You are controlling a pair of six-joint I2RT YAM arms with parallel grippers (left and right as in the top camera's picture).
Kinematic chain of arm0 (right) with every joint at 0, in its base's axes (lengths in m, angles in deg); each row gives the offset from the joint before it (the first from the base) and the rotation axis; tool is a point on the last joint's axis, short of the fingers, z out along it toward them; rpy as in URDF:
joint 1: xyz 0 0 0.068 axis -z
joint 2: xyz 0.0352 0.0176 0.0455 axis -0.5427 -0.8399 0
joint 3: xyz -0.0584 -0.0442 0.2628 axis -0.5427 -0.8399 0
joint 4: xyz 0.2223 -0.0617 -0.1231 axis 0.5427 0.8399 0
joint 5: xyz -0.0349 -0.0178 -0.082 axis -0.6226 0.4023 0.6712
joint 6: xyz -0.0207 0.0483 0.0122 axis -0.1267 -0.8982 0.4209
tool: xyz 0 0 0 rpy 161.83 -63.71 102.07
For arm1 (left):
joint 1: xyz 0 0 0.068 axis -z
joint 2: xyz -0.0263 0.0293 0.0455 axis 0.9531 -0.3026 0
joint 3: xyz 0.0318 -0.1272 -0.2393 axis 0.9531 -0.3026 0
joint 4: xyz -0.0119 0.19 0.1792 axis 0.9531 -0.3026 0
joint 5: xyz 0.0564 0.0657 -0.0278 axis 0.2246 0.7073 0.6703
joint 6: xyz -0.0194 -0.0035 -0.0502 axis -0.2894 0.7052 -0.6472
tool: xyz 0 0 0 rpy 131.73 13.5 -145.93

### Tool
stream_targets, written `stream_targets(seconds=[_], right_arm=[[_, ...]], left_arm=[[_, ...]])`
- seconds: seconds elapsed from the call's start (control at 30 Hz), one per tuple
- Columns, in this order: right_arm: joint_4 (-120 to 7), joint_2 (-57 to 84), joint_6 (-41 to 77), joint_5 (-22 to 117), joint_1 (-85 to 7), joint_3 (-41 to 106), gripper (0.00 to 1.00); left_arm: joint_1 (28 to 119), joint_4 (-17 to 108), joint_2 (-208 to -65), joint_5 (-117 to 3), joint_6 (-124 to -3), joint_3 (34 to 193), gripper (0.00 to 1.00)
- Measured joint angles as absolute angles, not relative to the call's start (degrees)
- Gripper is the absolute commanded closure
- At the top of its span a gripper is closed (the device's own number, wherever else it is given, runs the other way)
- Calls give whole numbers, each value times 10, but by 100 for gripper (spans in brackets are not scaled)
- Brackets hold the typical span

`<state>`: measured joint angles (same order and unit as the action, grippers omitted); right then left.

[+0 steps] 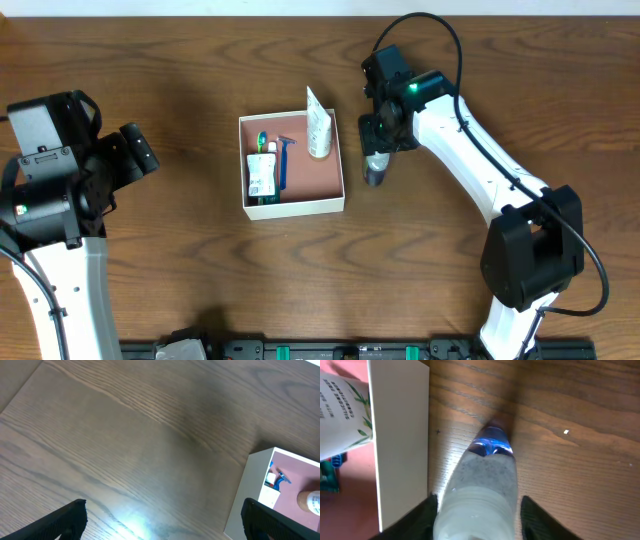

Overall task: Pack container
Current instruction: 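Move right gripper to the clear bottle and grasp it, then lower the bottle into the box and open right gripper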

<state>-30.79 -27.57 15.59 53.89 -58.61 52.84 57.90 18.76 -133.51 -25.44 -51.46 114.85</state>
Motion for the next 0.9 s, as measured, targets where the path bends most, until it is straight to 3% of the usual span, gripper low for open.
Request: stream_targets(seconds=[0.2,0.57,0.9], right_arm=[[-309,-275,146,548,-586,529,63],[-278,-256,152,561,-590,530,68],[-264,-82,165,573,-682,559,68]], left_arm=[[579,188,-1335,-254,-515,1148,2],[579,187,-1335,-254,-515,1148,1],[579,188,-1335,-254,-515,1148,2]])
